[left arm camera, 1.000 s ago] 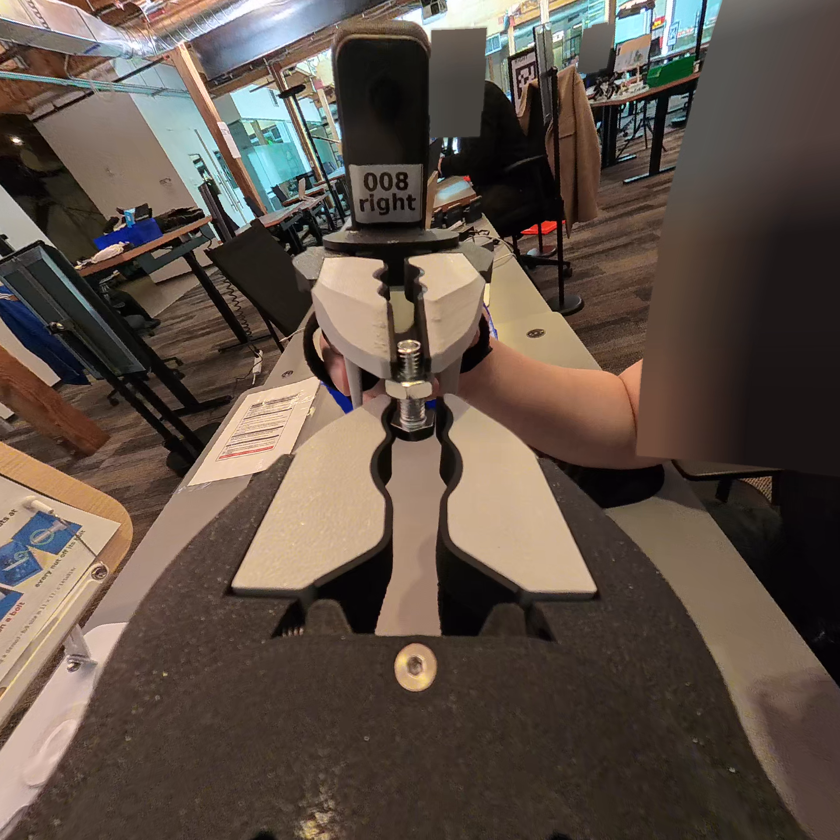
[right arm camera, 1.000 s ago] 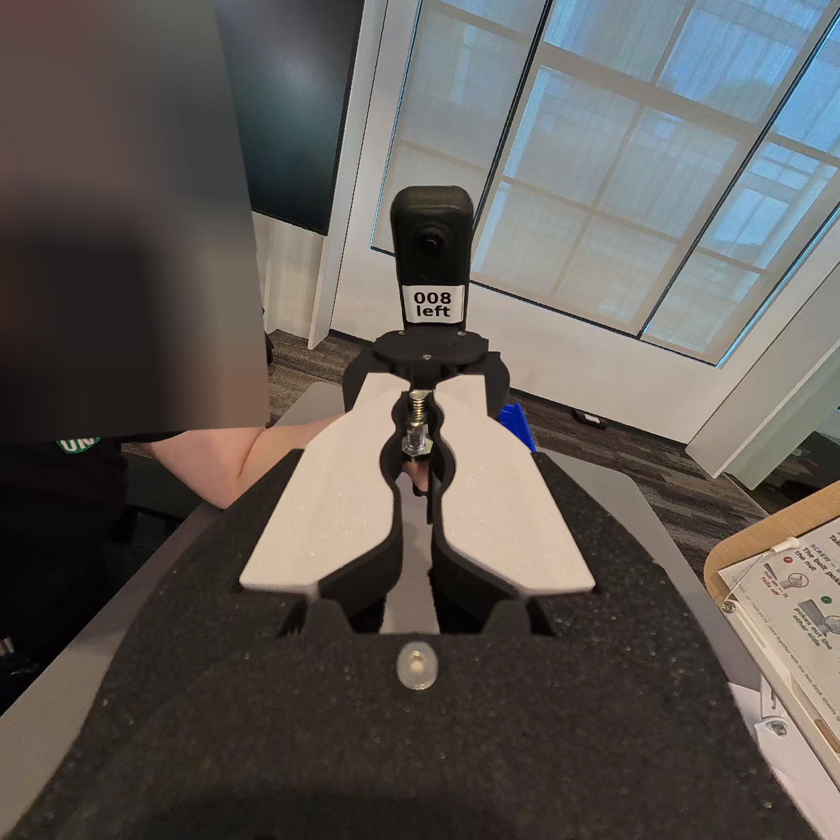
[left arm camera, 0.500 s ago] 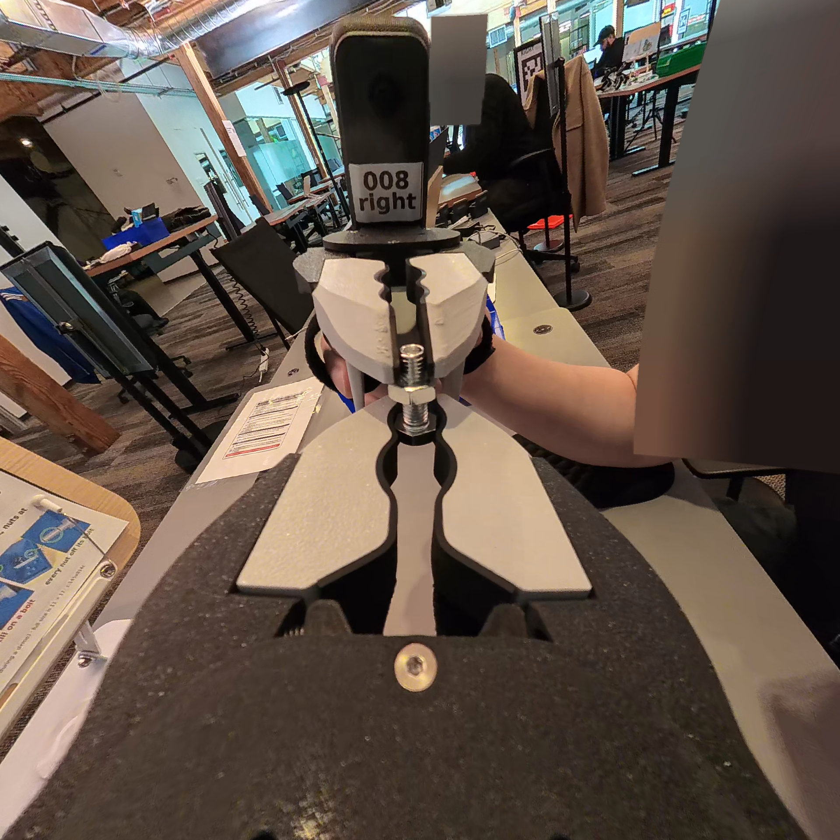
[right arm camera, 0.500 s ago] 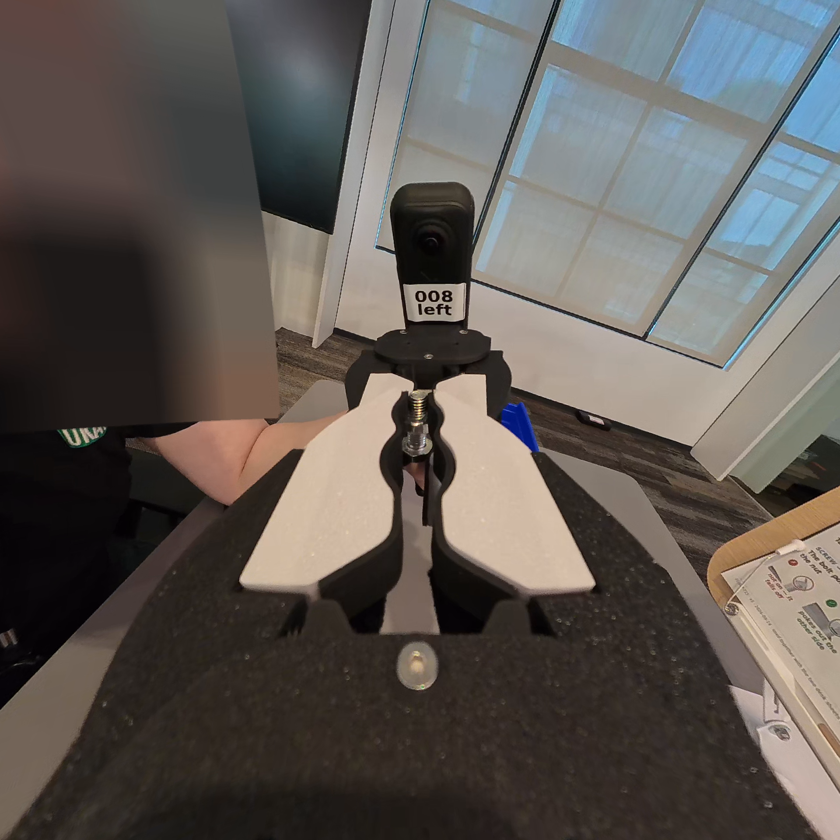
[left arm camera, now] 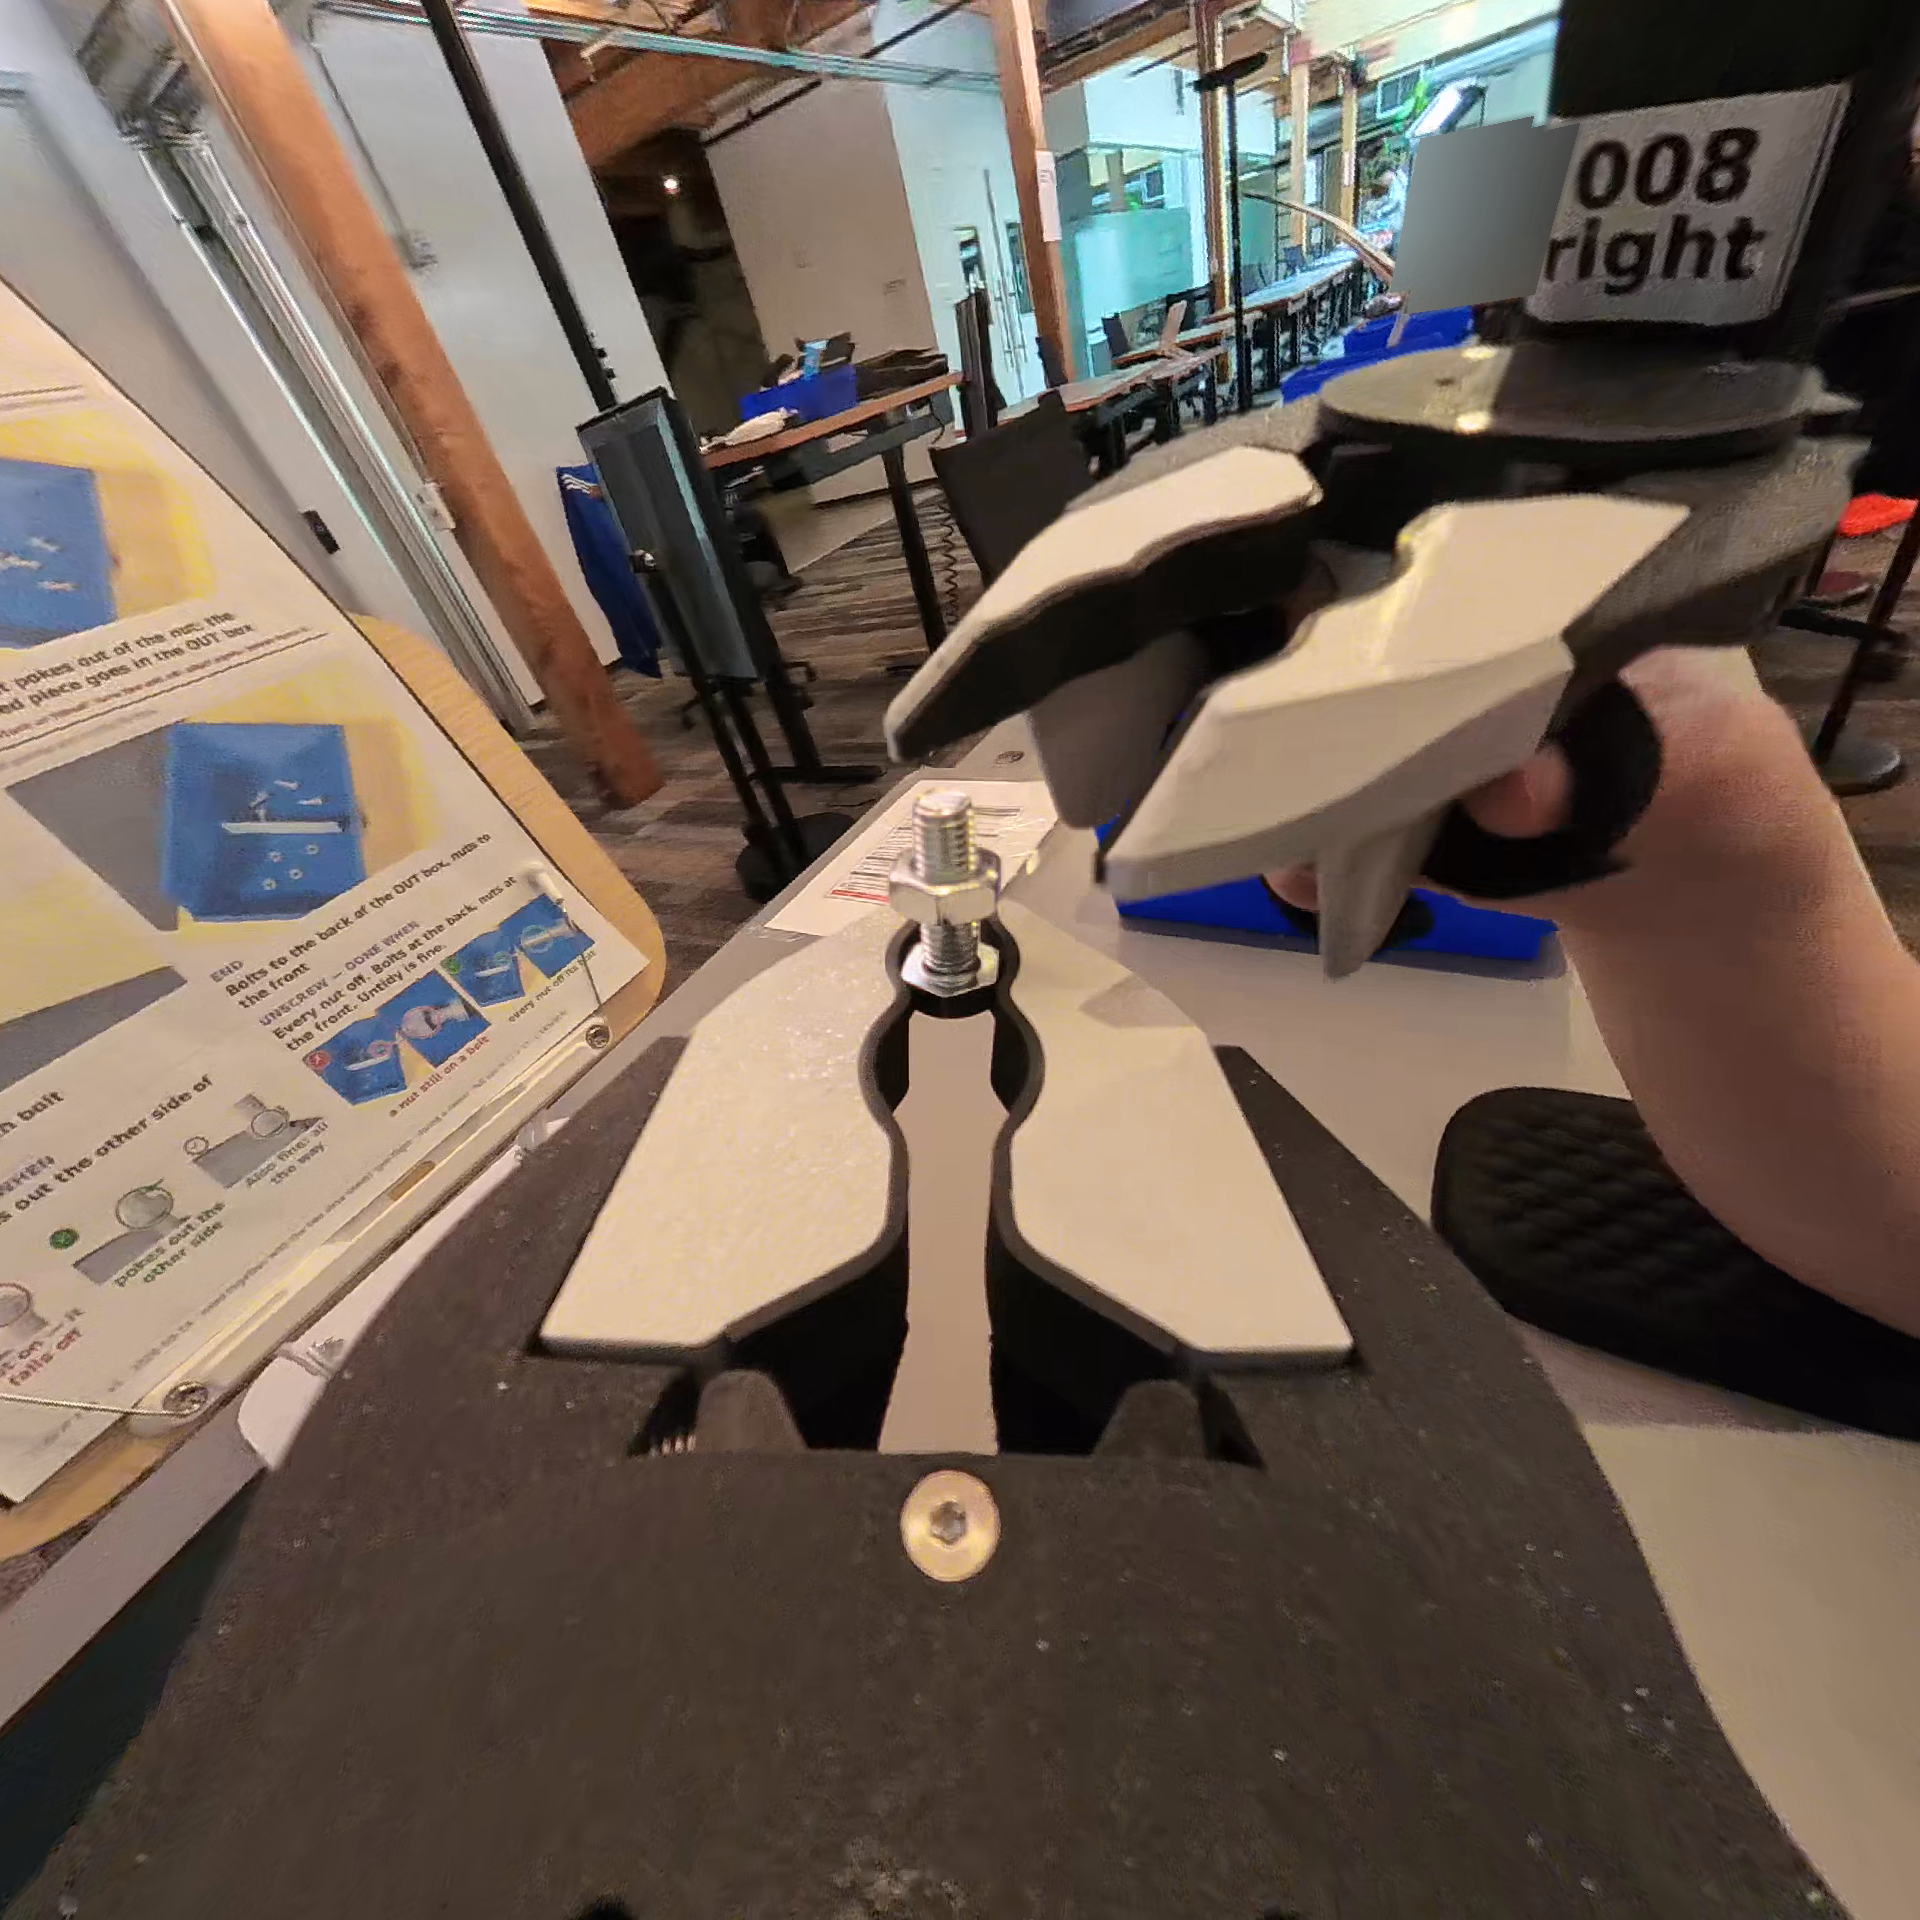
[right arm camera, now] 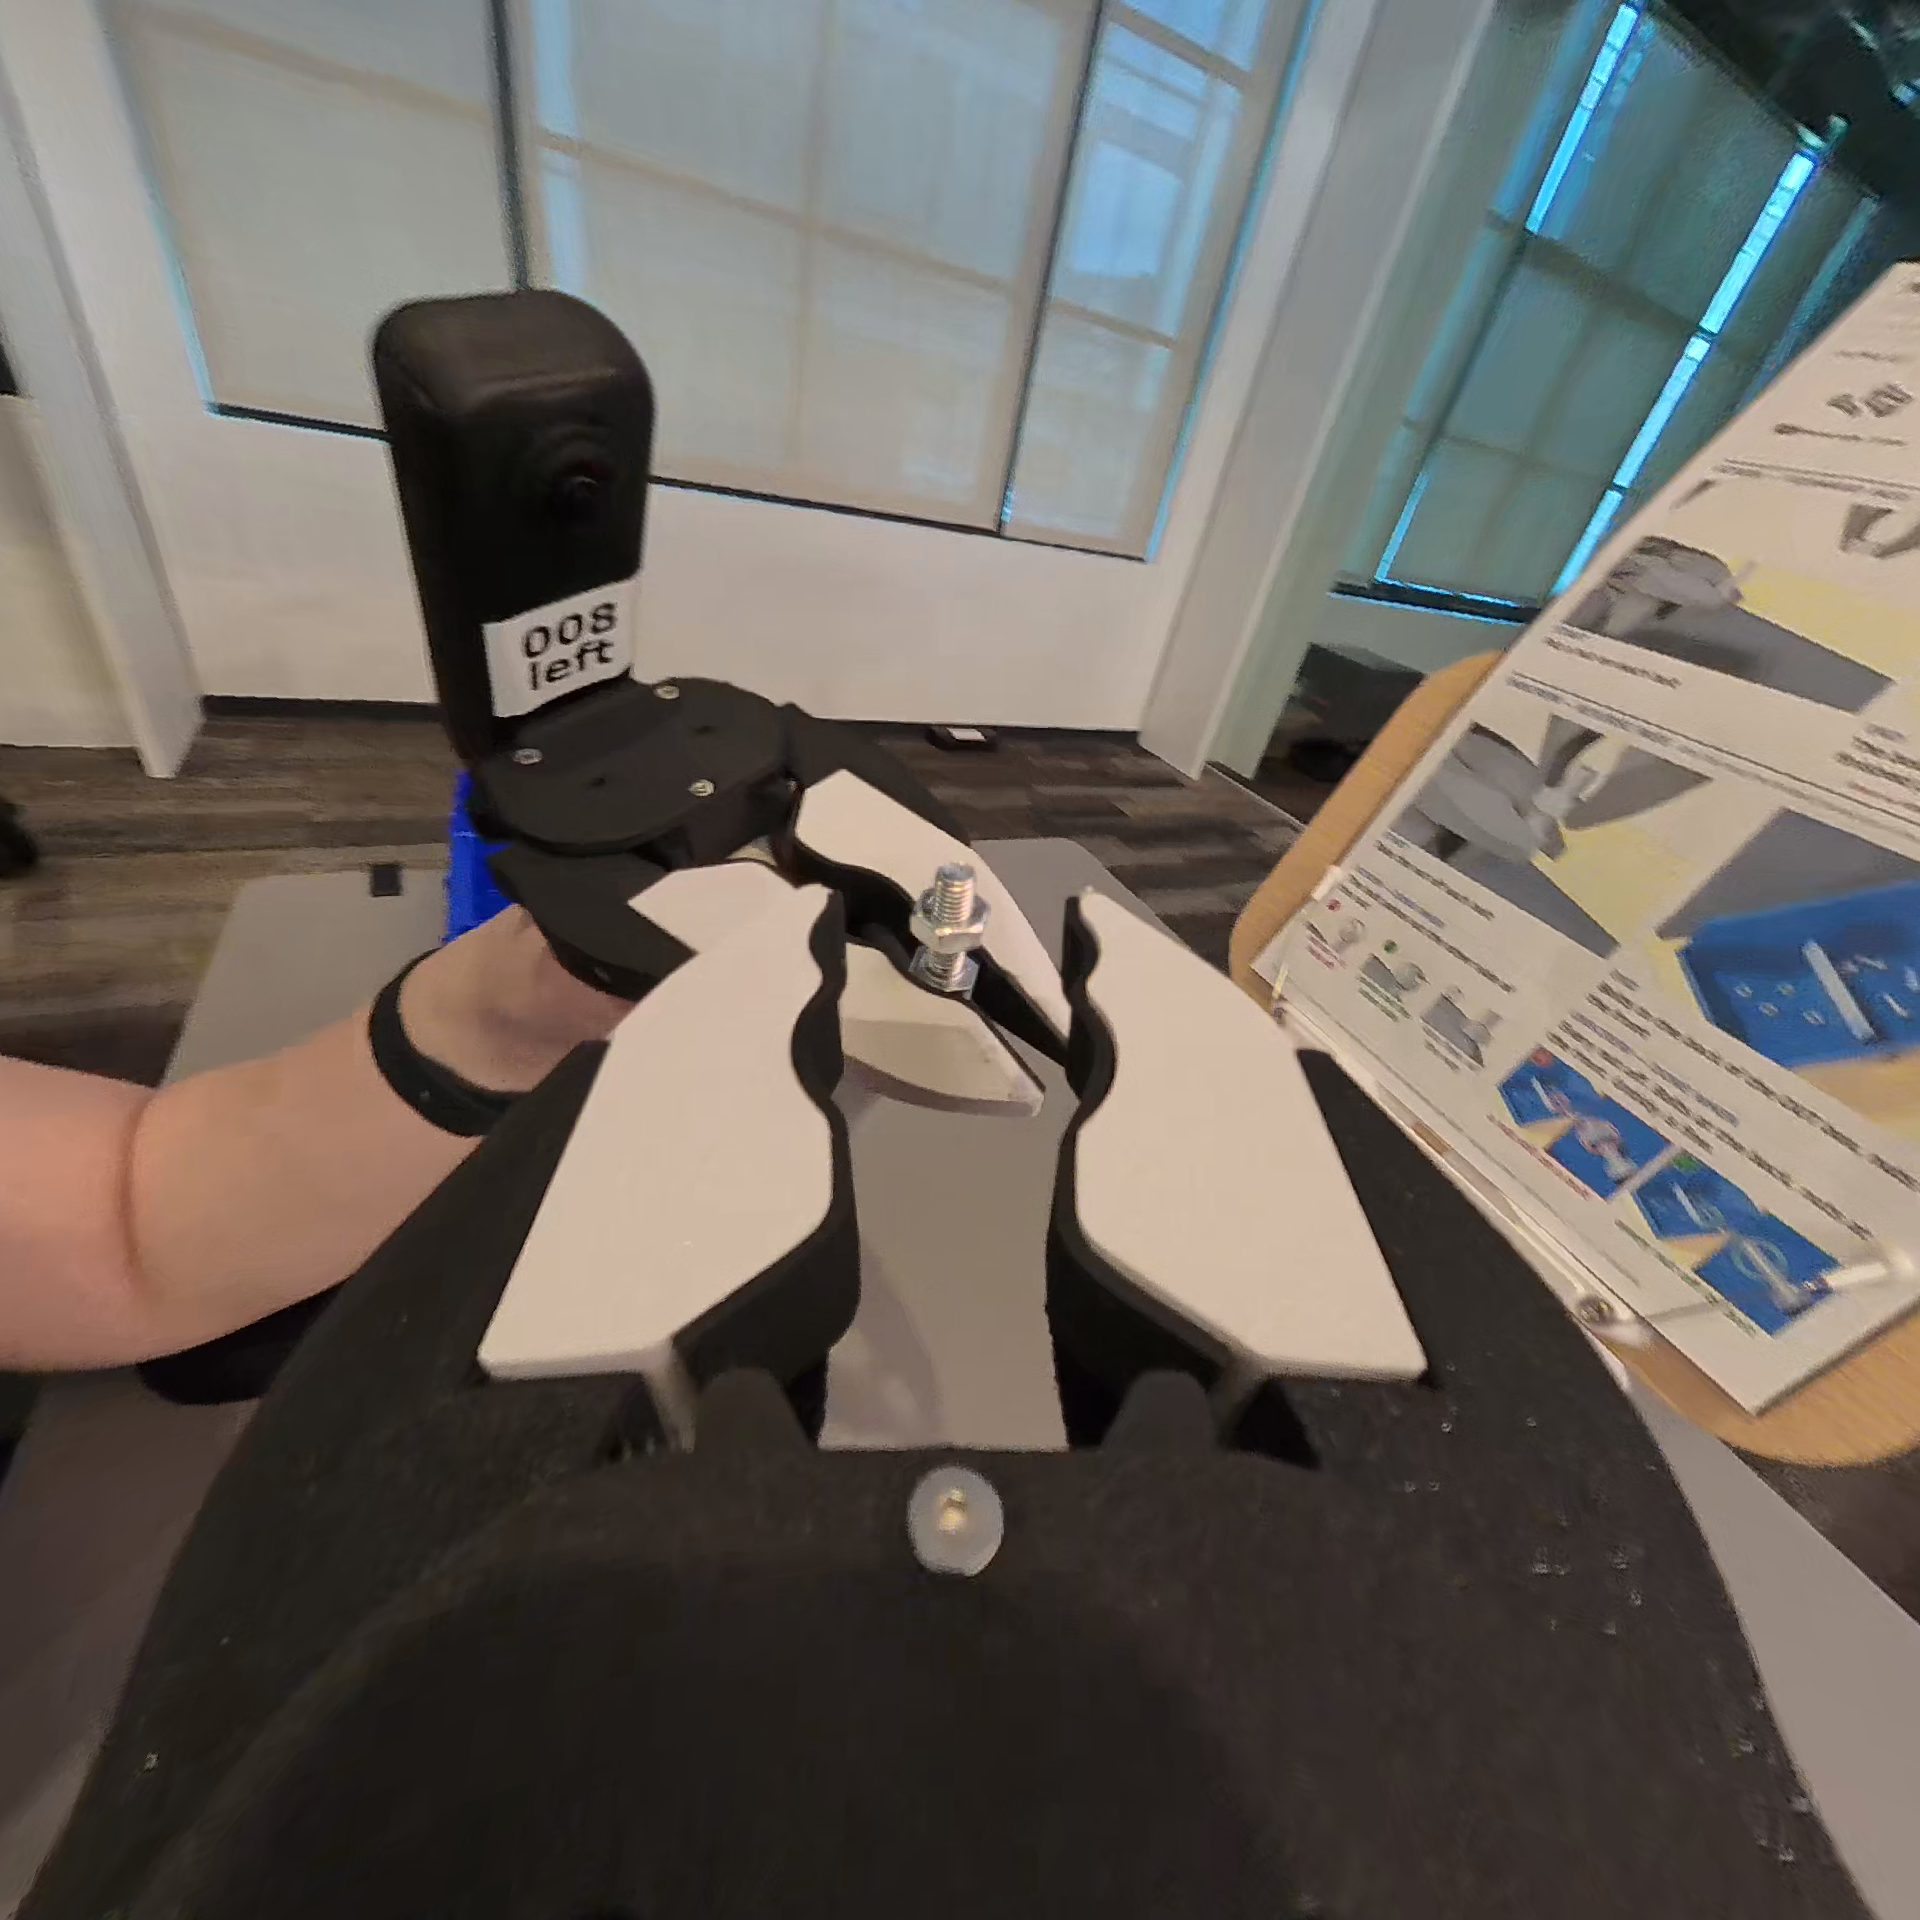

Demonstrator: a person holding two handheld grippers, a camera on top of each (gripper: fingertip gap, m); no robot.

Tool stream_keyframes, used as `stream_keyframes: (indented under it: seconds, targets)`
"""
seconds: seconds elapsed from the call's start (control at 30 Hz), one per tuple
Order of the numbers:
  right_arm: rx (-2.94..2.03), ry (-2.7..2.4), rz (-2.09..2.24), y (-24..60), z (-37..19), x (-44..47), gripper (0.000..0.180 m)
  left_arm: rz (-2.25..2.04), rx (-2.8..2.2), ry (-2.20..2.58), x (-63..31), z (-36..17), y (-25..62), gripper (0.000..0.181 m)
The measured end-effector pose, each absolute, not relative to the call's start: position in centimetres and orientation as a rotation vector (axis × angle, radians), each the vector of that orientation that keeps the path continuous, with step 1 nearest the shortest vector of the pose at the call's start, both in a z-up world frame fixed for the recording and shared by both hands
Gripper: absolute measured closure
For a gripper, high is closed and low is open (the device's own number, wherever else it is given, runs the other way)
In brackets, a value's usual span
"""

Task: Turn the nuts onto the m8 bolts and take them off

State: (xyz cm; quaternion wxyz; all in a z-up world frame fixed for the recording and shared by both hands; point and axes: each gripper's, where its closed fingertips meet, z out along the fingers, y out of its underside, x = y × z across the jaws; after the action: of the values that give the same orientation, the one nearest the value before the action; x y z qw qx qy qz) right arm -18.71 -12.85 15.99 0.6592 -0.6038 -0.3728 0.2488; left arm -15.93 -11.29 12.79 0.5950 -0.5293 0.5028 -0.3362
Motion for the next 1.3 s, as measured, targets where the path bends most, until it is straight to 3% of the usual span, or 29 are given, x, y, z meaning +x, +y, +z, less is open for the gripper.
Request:
stream_keyframes:
  seconds: [0.9,1.3]
  targets:
    - [-1.391,-0.8,0.586,-11.8,15.7,-17.7,0.158,-0.889,-1.266,1.134,-15.8,13.2,-11.8,0.171]
    - [-1.381,-0.826,0.632,-12.3,15.8,-18.1,0.154,-0.898,-1.269,1.146,-15.7,13.2,-12.2,0.171]
